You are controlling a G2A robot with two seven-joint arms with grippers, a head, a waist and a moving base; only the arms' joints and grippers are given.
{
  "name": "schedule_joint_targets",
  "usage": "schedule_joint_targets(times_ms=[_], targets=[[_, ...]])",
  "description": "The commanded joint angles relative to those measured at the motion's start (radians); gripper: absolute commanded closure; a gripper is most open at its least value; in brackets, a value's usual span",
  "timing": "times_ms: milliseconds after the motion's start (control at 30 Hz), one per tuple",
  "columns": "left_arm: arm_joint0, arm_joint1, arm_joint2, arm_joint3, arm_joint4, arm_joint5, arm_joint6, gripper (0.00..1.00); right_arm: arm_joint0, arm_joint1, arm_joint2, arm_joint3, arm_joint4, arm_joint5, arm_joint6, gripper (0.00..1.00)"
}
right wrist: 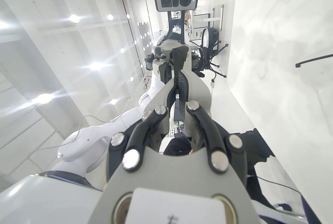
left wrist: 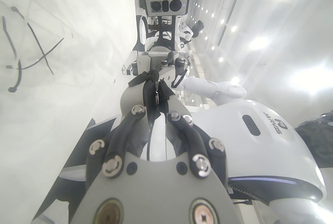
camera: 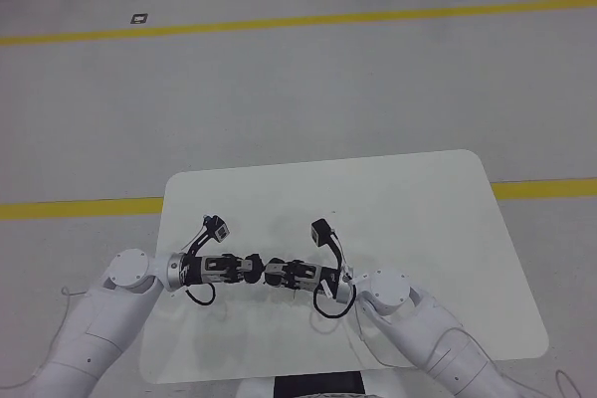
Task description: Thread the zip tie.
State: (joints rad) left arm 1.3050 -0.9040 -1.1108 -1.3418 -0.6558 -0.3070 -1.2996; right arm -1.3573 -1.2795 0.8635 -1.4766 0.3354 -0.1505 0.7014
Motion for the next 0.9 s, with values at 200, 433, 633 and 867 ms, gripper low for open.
schedule_joint_targets(times_ms=[200,433,633,867], targets=[[-0.002,0.001,0.005,0.001,0.002,0.000,0.005,0.97,0.002,0.000,-0.001,0.002,0.008,-0.005,0.004,1.00],[-0.003,0.002,0.008,0.002,-0.001,-0.001,0.008,1.00,0.001,0.000,0.002,0.003,0.014,-0.006,0.008,1.00],[-0.006,0.002,0.012,0.001,-0.002,-0.003,0.007,1.00,0.000,0.001,0.003,0.003,0.017,-0.004,0.011,1.00],[-0.007,0.004,0.011,0.003,-0.010,-0.006,0.000,1.00,0.002,0.001,0.002,0.004,0.019,-0.001,0.013,1.00]])
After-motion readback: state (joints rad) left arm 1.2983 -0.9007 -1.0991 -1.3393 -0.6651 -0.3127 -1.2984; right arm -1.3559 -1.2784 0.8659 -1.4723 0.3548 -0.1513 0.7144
